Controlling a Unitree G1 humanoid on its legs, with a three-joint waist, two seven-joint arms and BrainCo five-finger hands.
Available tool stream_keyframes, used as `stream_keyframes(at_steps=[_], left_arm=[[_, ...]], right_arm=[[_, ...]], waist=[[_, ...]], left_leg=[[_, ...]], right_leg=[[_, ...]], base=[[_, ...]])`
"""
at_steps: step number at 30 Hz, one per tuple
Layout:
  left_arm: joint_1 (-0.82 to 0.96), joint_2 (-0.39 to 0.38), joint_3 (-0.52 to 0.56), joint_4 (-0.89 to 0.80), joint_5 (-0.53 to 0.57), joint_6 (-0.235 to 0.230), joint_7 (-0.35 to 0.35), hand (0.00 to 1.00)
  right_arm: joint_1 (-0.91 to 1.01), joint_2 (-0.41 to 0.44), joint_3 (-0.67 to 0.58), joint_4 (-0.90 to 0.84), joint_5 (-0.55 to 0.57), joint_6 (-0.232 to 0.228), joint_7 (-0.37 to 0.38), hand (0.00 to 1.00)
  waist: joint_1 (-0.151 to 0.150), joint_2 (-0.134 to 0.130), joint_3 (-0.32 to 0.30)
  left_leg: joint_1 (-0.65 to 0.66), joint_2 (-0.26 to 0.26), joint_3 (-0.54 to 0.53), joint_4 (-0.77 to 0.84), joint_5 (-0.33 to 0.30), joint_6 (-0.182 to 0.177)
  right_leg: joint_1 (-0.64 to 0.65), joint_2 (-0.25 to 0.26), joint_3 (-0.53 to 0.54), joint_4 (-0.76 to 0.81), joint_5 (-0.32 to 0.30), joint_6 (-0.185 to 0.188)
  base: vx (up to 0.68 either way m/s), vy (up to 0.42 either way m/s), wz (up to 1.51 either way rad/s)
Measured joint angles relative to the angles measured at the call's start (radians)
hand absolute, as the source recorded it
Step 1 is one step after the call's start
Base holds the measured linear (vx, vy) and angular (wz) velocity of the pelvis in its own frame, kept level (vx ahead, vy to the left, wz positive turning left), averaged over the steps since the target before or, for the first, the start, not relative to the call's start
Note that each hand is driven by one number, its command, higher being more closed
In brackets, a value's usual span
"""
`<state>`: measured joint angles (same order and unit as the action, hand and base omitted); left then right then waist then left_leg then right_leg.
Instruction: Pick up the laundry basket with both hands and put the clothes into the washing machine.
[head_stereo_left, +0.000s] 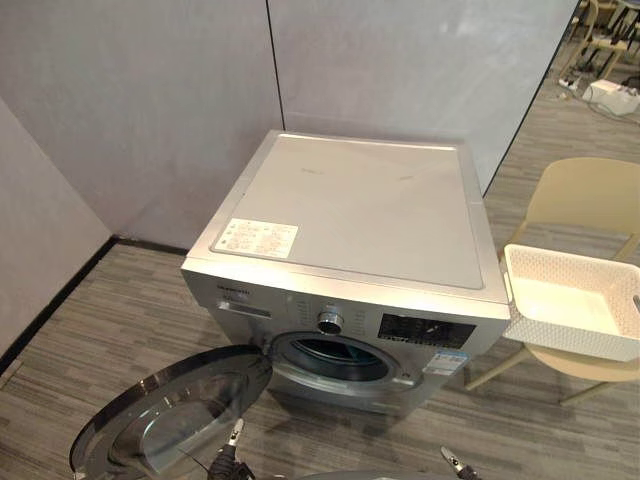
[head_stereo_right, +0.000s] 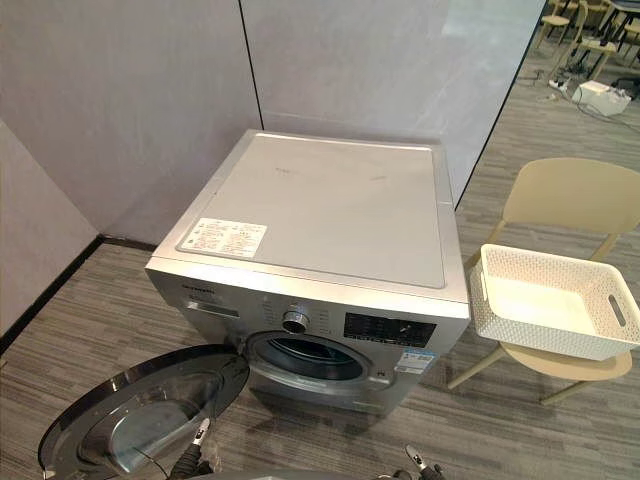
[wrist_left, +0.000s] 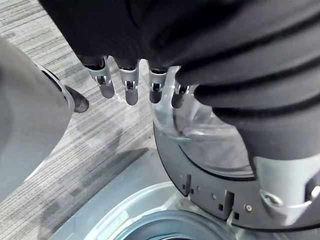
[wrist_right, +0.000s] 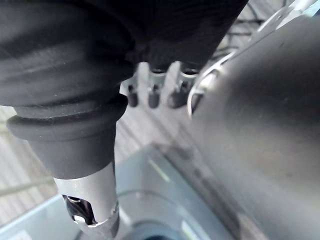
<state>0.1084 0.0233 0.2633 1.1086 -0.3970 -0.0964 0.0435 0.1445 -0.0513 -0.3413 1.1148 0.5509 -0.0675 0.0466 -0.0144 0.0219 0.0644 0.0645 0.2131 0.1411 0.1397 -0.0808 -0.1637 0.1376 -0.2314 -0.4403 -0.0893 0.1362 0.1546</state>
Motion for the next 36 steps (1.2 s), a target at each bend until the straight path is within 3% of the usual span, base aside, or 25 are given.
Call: stream_keyframes(at_steps=[5,7,10,11,12,13,14,15,16,17,18,19,20,21,22,23,24,27,28,30,31,32,33,35,36], left_arm=[[0.005,-0.002,-0.037,-0.013,0.016,0.001,-0.001,0.0],[0.002,-0.01,-0.035,-0.019,0.019,0.0,-0.001,0.0],[0.024,-0.02,-0.028,-0.026,0.022,0.002,0.0,0.0],[0.031,-0.017,-0.005,-0.03,0.02,0.002,-0.001,0.0],[0.03,-0.02,0.015,-0.03,0.018,0.002,0.001,0.0],[0.043,-0.009,0.015,-0.03,0.009,0.004,0.001,0.0],[0.062,-0.007,0.013,-0.031,-0.035,0.004,0.0,0.0],[0.07,-0.007,0.013,-0.032,-0.062,0.005,-0.001,0.0],[0.067,-0.009,0.009,-0.034,-0.095,0.006,-0.001,0.0],[0.057,-0.011,-0.007,-0.044,-0.105,0.005,-0.001,0.0],[0.029,-0.006,-0.044,-0.074,-0.11,0.0,0.0,0.0],[0.003,0.019,-0.081,-0.102,-0.111,-0.002,0.001,0.0],[-0.019,0.039,-0.112,-0.127,-0.111,-0.002,0.001,0.0],[-0.034,0.028,-0.174,-0.161,-0.111,0.001,0.002,0.0],[-0.043,0.025,-0.205,-0.189,-0.111,0.001,0.001,0.0],[-0.055,0.022,-0.265,-0.232,-0.106,0.001,0.001,0.0],[-0.062,0.04,-0.317,-0.274,-0.096,0.001,-0.004,0.0],[-0.048,0.062,-0.355,-0.326,-0.038,-0.003,-0.022,0.0],[-0.048,0.085,-0.366,-0.331,-0.013,-0.005,-0.023,0.0],[-0.048,0.098,-0.375,-0.33,0.026,-0.004,-0.026,0.0],[-0.047,0.09,-0.38,-0.32,0.057,0.001,-0.033,0.0],[-0.032,0.083,-0.379,-0.311,0.069,0.009,-0.036,0.0],[-0.022,0.082,-0.376,-0.311,0.08,0.012,-0.035,0.0],[0.012,0.091,-0.358,-0.293,0.097,0.012,-0.035,0.0],[0.019,0.094,-0.358,-0.286,0.097,0.013,-0.036,0.0]], right_arm=[[-0.033,-0.022,0.046,0.01,-0.081,0.004,0.0,0.0],[-0.055,-0.04,0.065,0.015,-0.115,0.005,-0.001,0.0],[-0.119,-0.074,0.065,0.041,-0.146,0.009,-0.002,0.0],[-0.139,-0.079,0.053,0.04,-0.157,0.007,-0.003,0.0],[-0.147,-0.081,0.037,0.039,-0.158,0.005,-0.004,0.0],[-0.152,-0.087,0.038,0.021,-0.158,0.0,-0.005,0.0],[-0.152,-0.089,0.04,-0.003,-0.153,0.0,-0.005,0.0],[-0.151,-0.088,0.042,-0.013,-0.148,-0.001,-0.005,0.0],[-0.145,-0.085,0.044,-0.042,-0.14,-0.001,-0.005,0.0],[-0.135,-0.094,0.043,-0.045,-0.116,0.001,-0.007,0.0],[-0.142,-0.084,0.046,-0.024,-0.102,0.014,-0.015,0.0],[-0.146,-0.07,0.051,-0.015,-0.088,0.021,-0.02,0.0],[-0.151,-0.056,0.051,-0.01,-0.081,0.021,-0.021,0.0],[-0.178,-0.077,0.045,0.001,-0.075,0.022,-0.024,0.0],[-0.191,-0.089,0.043,0.003,-0.07,0.023,-0.025,0.0],[-0.213,-0.088,0.043,0.006,-0.059,0.023,-0.026,0.0],[-0.228,-0.063,0.044,0.011,-0.045,0.024,-0.027,0.0],[-0.233,-0.015,0.045,0.0,-0.027,0.022,-0.024,0.0],[-0.232,-0.005,0.044,0.0,-0.008,0.021,-0.024,0.0],[-0.218,-0.003,0.042,-0.003,-0.001,0.017,-0.025,0.0],[-0.213,-0.019,0.034,-0.009,-0.001,0.015,-0.024,0.0],[-0.207,-0.013,0.028,-0.01,-0.002,0.02,-0.025,0.0],[-0.201,-0.013,0.029,-0.023,-0.002,0.017,-0.022,0.0],[-0.188,-0.009,0.051,-0.036,-0.001,0.021,-0.021,0.0],[-0.178,-0.006,0.06,-0.048,-0.001,0.019,-0.02,0.0]], waist=[[0.002,0.019,0.003],[0.003,0.042,0.012],[0.032,0.074,0.029],[0.031,0.062,0.038],[0.039,0.058,0.043],[0.042,0.052,0.045],[0.031,0.054,0.045],[0.026,0.056,0.044],[0.024,0.058,0.043],[0.022,0.064,0.046],[0.023,0.041,0.036],[0.018,-0.007,0.021],[0.011,-0.017,0.031],[0.015,0.029,0.05],[0.008,0.035,0.052],[0.0,0.035,0.056],[0.014,0.004,0.06],[0.03,-0.017,0.041],[0.028,-0.024,0.036],[0.025,-0.041,0.03],[0.027,-0.013,0.046],[0.026,-0.006,0.069],[0.022,0.009,0.078],[0.008,-0.005,0.072],[0.004,-0.015,0.066]], left_leg=[[-0.096,-0.004,-0.093,-0.032,0.024,0.006],[-0.158,-0.014,-0.155,-0.056,0.083,0.018],[-0.214,-0.009,-0.168,-0.084,0.172,0.074],[-0.207,-0.009,-0.161,-0.073,0.146,0.108],[-0.229,-0.014,-0.148,0.048,0.096,0.104],[-0.26,-0.008,-0.128,0.326,0.008,0.109],[-0.267,0.04,-0.106,0.553,-0.017,0.122],[-0.264,0.076,-0.104,0.644,-0.014,0.127],[-0.255,0.134,-0.122,0.722,0.036,0.151],[-0.242,0.124,-0.148,0.668,0.068,0.118],[-0.24,0.07,-0.176,0.556,0.021,0.122],[-0.212,0.046,-0.227,0.457,-0.019,0.081],[-0.215,0.044,-0.235,0.452,-0.051,0.064],[-0.176,0.068,-0.234,0.352,-0.123,-0.014],[-0.158,0.066,-0.217,0.303,-0.162,-0.025],[-0.156,0.051,-0.198,0.253,-0.204,-0.034],[-0.159,0.011,-0.194,0.257,-0.211,-0.026],[-0.199,-0.033,-0.198,0.313,-0.24,0.003],[-0.234,-0.057,-0.21,0.335,-0.253,0.01],[-0.281,-0.077,-0.202,0.381,-0.259,0.022],[-0.309,-0.075,-0.185,0.426,-0.269,0.043],[-0.29,-0.065,-0.163,0.413,-0.268,0.055],[-0.277,-0.052,-0.154,0.404,-0.265,0.06],[-0.182,-0.013,-0.12,0.281,-0.232,0.063],[-0.164,-0.009,-0.112,0.247,-0.222,0.057]], right_leg=[[-0.028,0.018,-0.048,-0.01,-0.018,-0.01],[-0.043,0.019,-0.128,-0.008,-0.057,-0.006],[-0.105,0.018,-0.152,0.067,-0.077,-0.05],[-0.107,-0.012,-0.192,0.066,-0.053,-0.067],[-0.108,-0.036,-0.216,0.083,-0.03,-0.075],[-0.111,-0.076,-0.235,0.126,-0.01,-0.072],[-0.105,-0.091,-0.237,0.151,0.0,-0.073],[-0.106,-0.092,-0.236,0.16,0.005,-0.073],[-0.111,-0.09,-0.238,0.166,0.018,-0.069],[-0.12,-0.091,-0.241,0.168,0.019,-0.065],[-0.17,-0.09,-0.202,0.185,-0.054,-0.022],[-0.205,-0.097,-0.179,0.206,-0.053,-0.045],[-0.209,-0.101,-0.196,0.196,-0.012,-0.085],[-0.225,-0.101,-0.228,0.241,0.025,-0.068],[-0.232,-0.107,-0.236,0.254,0.024,-0.062],[-0.234,-0.14,-0.253,0.258,0.047,-0.046],[-0.234,-0.181,-0.25,0.254,0.074,-0.051],[-0.231,-0.213,-0.229,0.231,0.097,-0.053],[-0.238,-0.225,-0.221,0.221,0.03,-0.043],[-0.28,-0.234,-0.183,0.216,-0.016,-0.094],[-0.32,-0.223,-0.126,0.257,-0.067,-0.121],[-0.339,-0.216,-0.051,0.301,-0.138,-0.137],[-0.352,-0.196,-0.012,0.344,-0.145,-0.131],[-0.366,-0.045,0.038,0.608,-0.195,-0.095],[-0.353,-0.004,0.032,0.616,-0.227,-0.099]], base=[[-0.15,-0.028,0.56],[-0.12,-0.041,1.02],[-0.15,-0.005,0.6],[-0.12,0.027,0.42],[-0.08,0.087,0.12],[-0.11,0.145,-0.25],[-0.15,0.179,-0.36],[-0.17,0.236,-0.34],[-0.13,0.276,-0.09],[-0.1,0.285,0.27],[-0.05,0.174,0.66],[0.04,0.036,0.94],[-0.02,0.062,0.96],[-0.04,0.136,0.84],[-0.17,0.295,0.85],[-0.24,0.352,0.68],[-0.26,0.33,0.47],[-0.29,0.208,0.13],[-0.33,0.112,0.36],[-0.18,0.11,0.21],[-0.17,0.151,-0.27],[-0.21,0.12,-0.34],[-0.18,0.05,-0.43],[-0.04,-0.045,-0.31],[0.05,-0.16,-0.21]])
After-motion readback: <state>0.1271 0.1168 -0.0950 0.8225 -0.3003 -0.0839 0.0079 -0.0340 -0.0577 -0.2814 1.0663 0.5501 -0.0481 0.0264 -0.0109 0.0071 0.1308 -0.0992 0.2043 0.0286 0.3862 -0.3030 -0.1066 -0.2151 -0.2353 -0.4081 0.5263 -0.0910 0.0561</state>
